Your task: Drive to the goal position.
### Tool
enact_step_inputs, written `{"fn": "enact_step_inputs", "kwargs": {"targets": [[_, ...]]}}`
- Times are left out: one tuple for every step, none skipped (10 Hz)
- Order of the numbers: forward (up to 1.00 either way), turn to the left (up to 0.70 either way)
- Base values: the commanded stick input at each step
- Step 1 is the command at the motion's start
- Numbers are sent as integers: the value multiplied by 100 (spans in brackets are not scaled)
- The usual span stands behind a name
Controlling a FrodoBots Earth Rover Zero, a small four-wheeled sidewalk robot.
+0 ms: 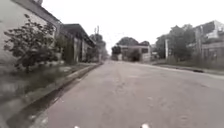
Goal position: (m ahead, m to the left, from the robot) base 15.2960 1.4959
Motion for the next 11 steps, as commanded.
{"fn": "enact_step_inputs", "kwargs": {"targets": [[100,0],[100,0],[100,0],[100,0],[100,0],[100,0],[100,0],[100,0],[100,0],[100,1],[100,2]]}}
